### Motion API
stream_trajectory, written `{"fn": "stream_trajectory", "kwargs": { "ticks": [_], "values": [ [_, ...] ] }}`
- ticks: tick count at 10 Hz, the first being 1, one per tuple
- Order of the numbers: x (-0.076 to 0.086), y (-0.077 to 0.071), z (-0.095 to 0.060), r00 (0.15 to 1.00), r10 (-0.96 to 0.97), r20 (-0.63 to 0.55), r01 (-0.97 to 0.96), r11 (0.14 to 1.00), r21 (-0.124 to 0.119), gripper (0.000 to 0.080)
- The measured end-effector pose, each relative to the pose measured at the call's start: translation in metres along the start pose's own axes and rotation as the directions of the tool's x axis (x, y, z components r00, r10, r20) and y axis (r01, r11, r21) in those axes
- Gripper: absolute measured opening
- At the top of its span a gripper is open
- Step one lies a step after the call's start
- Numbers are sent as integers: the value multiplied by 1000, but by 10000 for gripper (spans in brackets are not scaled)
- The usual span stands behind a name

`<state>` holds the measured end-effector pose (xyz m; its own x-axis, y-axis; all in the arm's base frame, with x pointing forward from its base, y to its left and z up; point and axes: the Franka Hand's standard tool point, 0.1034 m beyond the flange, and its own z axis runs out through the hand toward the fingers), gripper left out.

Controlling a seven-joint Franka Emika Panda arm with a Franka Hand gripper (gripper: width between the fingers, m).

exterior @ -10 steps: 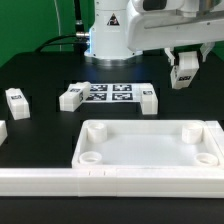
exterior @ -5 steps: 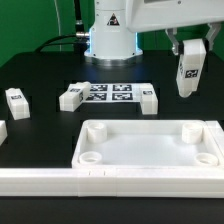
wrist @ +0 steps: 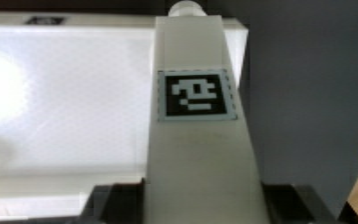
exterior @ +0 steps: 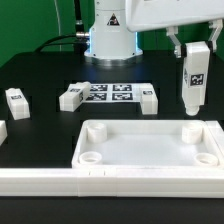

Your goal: Assemble desk

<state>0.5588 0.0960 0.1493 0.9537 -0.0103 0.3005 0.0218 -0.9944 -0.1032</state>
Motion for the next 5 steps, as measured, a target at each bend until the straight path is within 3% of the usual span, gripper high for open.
{"fn": "stream_trajectory", "kwargs": {
  "ticks": [1,3,5],
  "values": [
    [12,2,-4,999,-15,-43,15,1000,-1,290],
    [26,-2,-9,999,-31,-20,31,1000,4,290],
    [25,-2,-8,999,-28,-20,28,1000,4,290]
  ]
}}
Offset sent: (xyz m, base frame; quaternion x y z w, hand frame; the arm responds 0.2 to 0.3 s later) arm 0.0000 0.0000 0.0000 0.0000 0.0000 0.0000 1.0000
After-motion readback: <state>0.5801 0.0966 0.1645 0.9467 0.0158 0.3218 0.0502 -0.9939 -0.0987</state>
